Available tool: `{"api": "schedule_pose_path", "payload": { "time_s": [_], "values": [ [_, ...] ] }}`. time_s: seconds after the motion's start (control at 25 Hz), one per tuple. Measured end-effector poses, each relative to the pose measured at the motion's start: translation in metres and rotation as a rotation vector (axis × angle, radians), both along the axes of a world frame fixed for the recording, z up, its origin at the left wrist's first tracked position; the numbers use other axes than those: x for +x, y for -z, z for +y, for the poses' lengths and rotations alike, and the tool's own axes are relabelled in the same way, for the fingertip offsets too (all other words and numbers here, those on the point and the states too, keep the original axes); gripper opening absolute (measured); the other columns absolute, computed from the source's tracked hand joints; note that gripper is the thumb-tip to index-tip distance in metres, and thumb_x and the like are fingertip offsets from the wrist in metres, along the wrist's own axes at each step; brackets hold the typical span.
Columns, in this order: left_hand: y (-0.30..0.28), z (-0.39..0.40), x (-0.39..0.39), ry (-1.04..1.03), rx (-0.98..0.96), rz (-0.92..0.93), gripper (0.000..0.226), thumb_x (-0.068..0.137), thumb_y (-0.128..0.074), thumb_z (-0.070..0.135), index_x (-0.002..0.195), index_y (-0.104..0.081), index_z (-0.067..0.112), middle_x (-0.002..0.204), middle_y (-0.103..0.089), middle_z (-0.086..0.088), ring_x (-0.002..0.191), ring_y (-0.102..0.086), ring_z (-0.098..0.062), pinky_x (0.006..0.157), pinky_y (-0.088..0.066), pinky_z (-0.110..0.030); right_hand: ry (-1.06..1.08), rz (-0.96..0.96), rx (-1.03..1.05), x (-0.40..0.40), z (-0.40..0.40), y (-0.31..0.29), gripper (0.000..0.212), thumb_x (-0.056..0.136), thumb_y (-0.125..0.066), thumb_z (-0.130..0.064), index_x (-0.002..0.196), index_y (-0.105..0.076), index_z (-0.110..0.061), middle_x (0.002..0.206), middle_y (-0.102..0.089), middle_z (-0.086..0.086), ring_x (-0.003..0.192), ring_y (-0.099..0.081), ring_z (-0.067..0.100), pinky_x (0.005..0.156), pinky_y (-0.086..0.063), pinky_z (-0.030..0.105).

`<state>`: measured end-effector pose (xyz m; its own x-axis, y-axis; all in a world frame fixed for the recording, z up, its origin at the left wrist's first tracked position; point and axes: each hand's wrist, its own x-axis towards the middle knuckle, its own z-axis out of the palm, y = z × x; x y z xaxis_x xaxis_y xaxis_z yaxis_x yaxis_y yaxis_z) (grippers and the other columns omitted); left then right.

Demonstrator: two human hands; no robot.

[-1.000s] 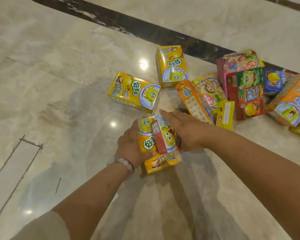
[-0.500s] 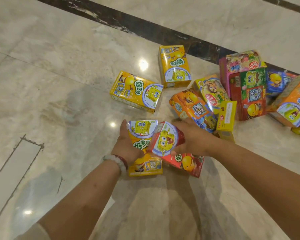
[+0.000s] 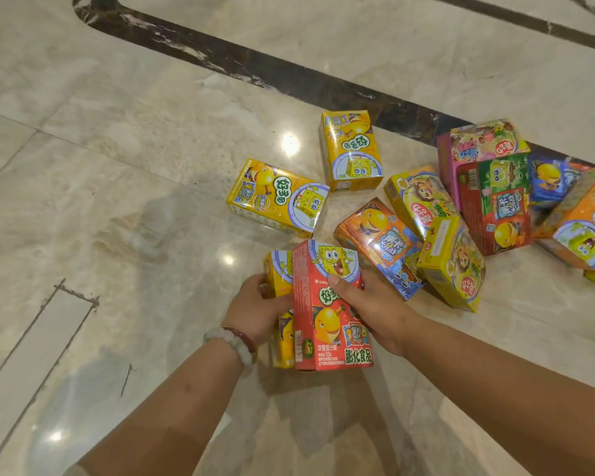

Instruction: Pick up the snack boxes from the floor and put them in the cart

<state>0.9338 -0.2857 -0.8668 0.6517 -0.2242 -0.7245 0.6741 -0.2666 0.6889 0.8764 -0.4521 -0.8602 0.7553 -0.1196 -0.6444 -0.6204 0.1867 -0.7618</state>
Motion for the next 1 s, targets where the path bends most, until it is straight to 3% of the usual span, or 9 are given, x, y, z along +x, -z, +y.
{"api": "schedule_pose_path", "payload": {
  "time_s": [0.12, 0.24, 0.32, 0.44, 0.56, 0.64, 0.8, 1.0],
  "values": [
    [-0.007, -0.002, 0.008, -0.049, -0.071, 0.05, 0.072, 0.057, -0.078, 0.026, 0.12, -0.042, 0.023, 0.094, -0.072, -0.013, 0.081, -0.07, -0.033, 0.08, -0.055, -0.052, 0.072, -0.025, 0.031, 0.005, -0.002, -0.014, 0.056, 0.072, -0.066, -0.042, 0.123, -0.056, -0.021, 0.111, -0.071, 0.005, 0.096, -0.07, 0.026, 0.087, -0.055, 0.045],
    [-0.033, -0.009, 0.033, -0.062, -0.101, -0.033, 0.075, 0.054, -0.071, 0.027, 0.124, -0.043, 0.019, 0.098, -0.071, -0.015, 0.082, -0.069, -0.032, 0.083, -0.053, -0.055, 0.138, -0.038, 0.097, 0.021, -0.012, -0.044, 0.046, 0.067, -0.067, -0.04, 0.109, -0.062, -0.02, 0.094, -0.075, 0.005, 0.077, -0.072, 0.023, 0.074, -0.059, 0.041],
    [-0.069, -0.014, 0.059, -0.094, -0.13, -0.086, 0.071, 0.058, -0.064, 0.022, 0.127, -0.046, 0.012, 0.102, -0.07, -0.016, 0.082, -0.069, -0.032, 0.08, -0.055, -0.051, 0.186, -0.075, 0.133, 0.038, -0.026, -0.079, 0.038, 0.068, -0.067, -0.037, 0.103, -0.064, -0.021, 0.088, -0.075, 0.006, 0.072, -0.071, 0.023, 0.073, -0.059, 0.043],
    [-0.155, -0.017, 0.095, -0.063, -0.225, -0.161, 0.052, 0.063, -0.055, 0.02, 0.113, -0.059, 0.006, 0.101, -0.07, -0.016, 0.085, -0.067, -0.034, 0.082, -0.053, -0.05, 0.258, -0.103, 0.072, 0.058, -0.058, -0.154, 0.036, 0.081, -0.065, -0.037, 0.11, -0.062, -0.016, 0.09, -0.075, 0.009, 0.072, -0.071, 0.026, 0.072, -0.059, 0.045],
    [-0.275, -0.016, 0.113, -0.056, -0.285, -0.139, 0.054, 0.069, -0.059, 0.028, 0.119, -0.06, 0.007, 0.113, -0.066, -0.019, 0.103, -0.063, -0.039, 0.091, -0.048, -0.058, 0.366, -0.073, 0.04, 0.064, -0.091, -0.266, 0.024, 0.09, -0.055, -0.036, 0.095, -0.062, -0.013, 0.069, -0.072, 0.005, 0.056, -0.069, 0.021, 0.059, -0.058, 0.037],
    [-0.366, -0.021, 0.119, -0.012, -0.309, -0.212, 0.05, 0.072, -0.064, 0.026, 0.119, -0.06, 0.009, 0.112, -0.067, -0.019, 0.098, -0.066, -0.036, 0.085, -0.051, -0.056, 0.427, -0.09, -0.006, 0.062, -0.111, -0.353, 0.022, 0.092, -0.052, -0.035, 0.089, -0.06, -0.015, 0.063, -0.071, 0.004, 0.052, -0.067, 0.019, 0.057, -0.057, 0.034],
    [-0.564, -0.049, 0.135, 0.054, -0.364, -0.398, 0.042, 0.076, -0.068, 0.013, 0.117, -0.06, 0.009, 0.102, -0.071, -0.011, 0.078, -0.071, -0.026, 0.07, -0.059, -0.045, 0.481, -0.225, -0.131, 0.062, -0.146, -0.546, 0.02, 0.094, -0.051, -0.033, 0.092, -0.061, -0.016, 0.067, -0.073, 0.004, 0.055, -0.069, 0.02, 0.062, -0.058, 0.033],
    [-0.824, -0.088, 0.136, 0.08, -0.483, -0.545, 0.019, 0.088, -0.056, 0.012, 0.106, -0.062, 0.013, 0.083, -0.074, -0.008, 0.066, -0.071, -0.022, 0.06, -0.059, -0.046, 0.495, -0.502, -0.233, 0.04, -0.177, -0.802, 0.027, 0.094, -0.053, -0.029, 0.113, -0.06, -0.011, 0.086, -0.074, 0.008, 0.07, -0.072, 0.024, 0.065, -0.058, 0.036]
  ]
}}
